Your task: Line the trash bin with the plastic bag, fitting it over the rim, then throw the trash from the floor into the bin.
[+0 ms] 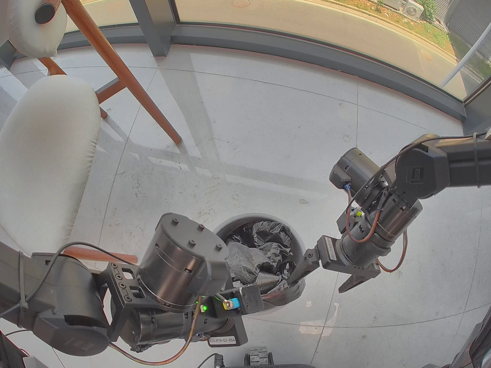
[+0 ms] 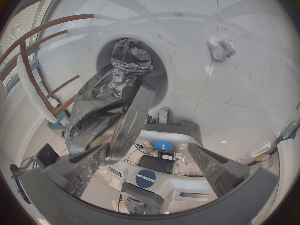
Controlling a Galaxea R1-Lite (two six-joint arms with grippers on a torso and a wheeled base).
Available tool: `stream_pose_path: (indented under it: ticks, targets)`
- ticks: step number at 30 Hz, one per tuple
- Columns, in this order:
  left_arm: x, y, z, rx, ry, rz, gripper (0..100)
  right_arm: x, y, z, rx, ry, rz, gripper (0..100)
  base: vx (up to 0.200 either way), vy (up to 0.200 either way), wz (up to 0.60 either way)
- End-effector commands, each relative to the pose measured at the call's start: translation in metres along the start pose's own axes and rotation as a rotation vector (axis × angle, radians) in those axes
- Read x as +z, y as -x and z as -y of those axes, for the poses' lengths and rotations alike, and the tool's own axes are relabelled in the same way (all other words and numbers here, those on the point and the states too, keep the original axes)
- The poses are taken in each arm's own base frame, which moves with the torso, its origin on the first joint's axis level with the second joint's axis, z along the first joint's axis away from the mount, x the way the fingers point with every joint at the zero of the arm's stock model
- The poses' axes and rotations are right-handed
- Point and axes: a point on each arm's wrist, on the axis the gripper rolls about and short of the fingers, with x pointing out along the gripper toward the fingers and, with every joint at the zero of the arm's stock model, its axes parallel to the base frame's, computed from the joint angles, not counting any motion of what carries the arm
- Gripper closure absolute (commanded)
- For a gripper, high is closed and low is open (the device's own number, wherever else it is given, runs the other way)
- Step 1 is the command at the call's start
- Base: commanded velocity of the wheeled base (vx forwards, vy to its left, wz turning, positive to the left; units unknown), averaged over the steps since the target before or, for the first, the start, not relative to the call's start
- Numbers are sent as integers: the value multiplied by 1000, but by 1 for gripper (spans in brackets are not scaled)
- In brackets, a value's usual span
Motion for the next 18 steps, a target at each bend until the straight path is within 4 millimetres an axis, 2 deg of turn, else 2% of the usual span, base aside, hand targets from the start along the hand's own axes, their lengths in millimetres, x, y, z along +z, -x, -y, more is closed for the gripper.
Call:
stream_pose_path:
  ticks: [1, 10, 18]
  targets:
    - [-1, 0, -1, 6, 5, -5, 100, -3, 11, 7, -3, -15, -4, 0, 0, 0, 0]
    - [1, 1, -7, 58, 89, -18, 100, -6, 5, 2, -25, -14, -42, 0, 0, 0, 0]
    - [3, 1, -8, 71, 99, -15, 100, 10, -9, -28, 3, -36, -21, 0, 0, 0, 0]
